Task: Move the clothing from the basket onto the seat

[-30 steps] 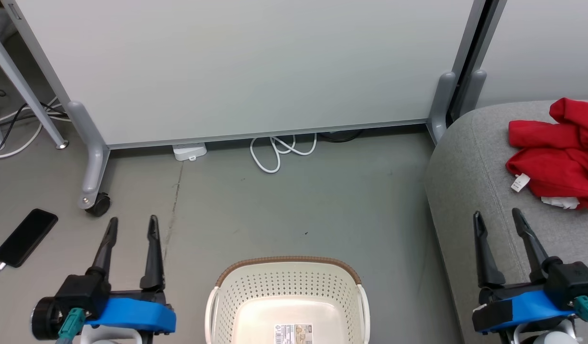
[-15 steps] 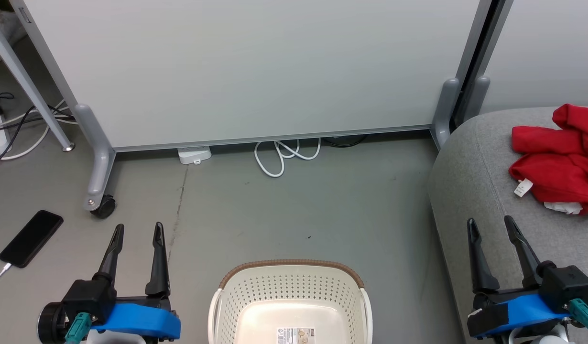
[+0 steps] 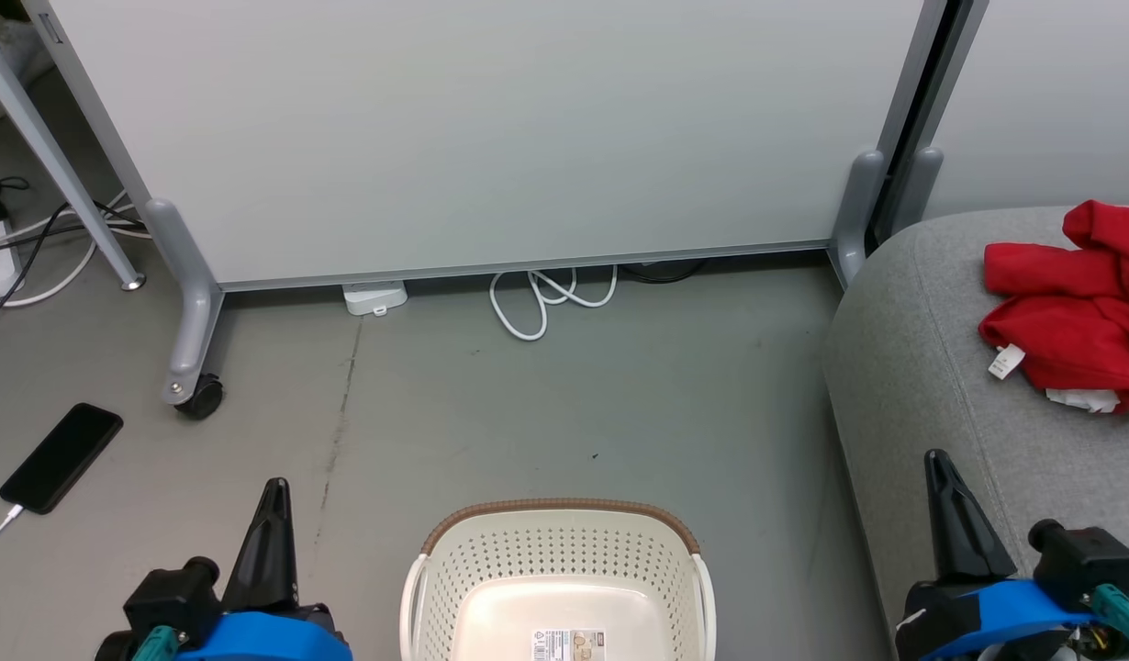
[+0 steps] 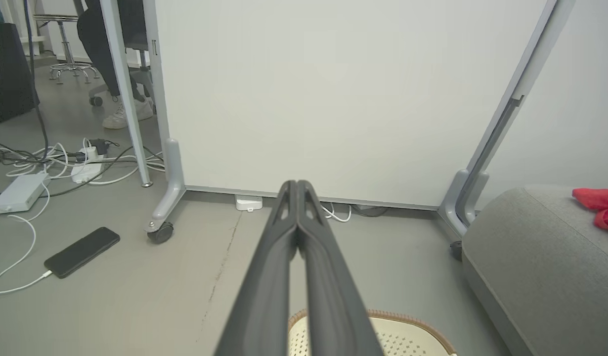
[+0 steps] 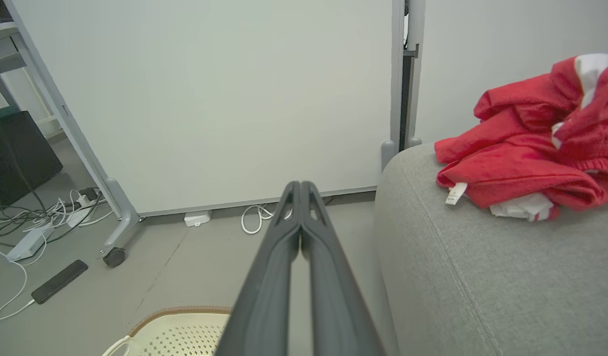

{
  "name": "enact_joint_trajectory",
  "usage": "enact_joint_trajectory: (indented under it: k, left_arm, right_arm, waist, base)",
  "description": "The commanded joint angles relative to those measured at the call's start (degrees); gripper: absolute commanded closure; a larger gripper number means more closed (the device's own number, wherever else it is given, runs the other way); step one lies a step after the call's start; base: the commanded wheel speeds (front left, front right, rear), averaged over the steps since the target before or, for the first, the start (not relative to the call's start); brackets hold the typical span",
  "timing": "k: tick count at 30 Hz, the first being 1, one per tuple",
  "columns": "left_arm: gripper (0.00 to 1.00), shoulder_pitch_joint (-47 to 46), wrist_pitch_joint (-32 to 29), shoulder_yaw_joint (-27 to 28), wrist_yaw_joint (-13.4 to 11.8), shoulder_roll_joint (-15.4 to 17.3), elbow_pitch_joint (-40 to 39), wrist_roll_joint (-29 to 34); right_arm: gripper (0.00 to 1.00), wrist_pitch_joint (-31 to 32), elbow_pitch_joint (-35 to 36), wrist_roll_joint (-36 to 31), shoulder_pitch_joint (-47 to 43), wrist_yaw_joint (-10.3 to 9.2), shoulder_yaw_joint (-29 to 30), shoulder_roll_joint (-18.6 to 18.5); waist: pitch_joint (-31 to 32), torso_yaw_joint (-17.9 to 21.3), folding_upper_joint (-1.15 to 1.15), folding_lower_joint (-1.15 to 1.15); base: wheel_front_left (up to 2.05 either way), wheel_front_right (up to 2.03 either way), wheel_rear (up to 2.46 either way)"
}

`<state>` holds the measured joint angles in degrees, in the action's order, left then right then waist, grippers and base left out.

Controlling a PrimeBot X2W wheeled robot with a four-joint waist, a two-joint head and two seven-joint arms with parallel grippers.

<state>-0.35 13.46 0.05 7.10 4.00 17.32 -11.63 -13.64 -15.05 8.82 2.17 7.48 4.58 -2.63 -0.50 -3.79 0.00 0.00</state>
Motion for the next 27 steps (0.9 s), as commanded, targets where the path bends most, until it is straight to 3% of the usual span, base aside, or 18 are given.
enact_joint_trajectory:
  k: [1, 27]
  left_arm:
    - [1.0, -1.43, -0.61, 0.57, 0.03, 0.21, -0.91, -2.83]
    - [1.0, -3.02, -6.87, 2.44, 0.17, -0.2, -1.97, -28.47]
  right_arm:
    - [1.0, 0.66, 0.77, 3.01, 1.09, 0.0, 0.33, -0.16]
    - [1.0, 6.82, 1.31, 29.57, 2.03, 0.01, 0.61, -0.22]
  waist:
    - [0.0, 0.06, 0.0, 0.0]
    - [0.07, 0.88, 0.0, 0.0]
  base:
    - [0.0, 0.0, 0.0]
    - [0.0, 0.0, 0.0]
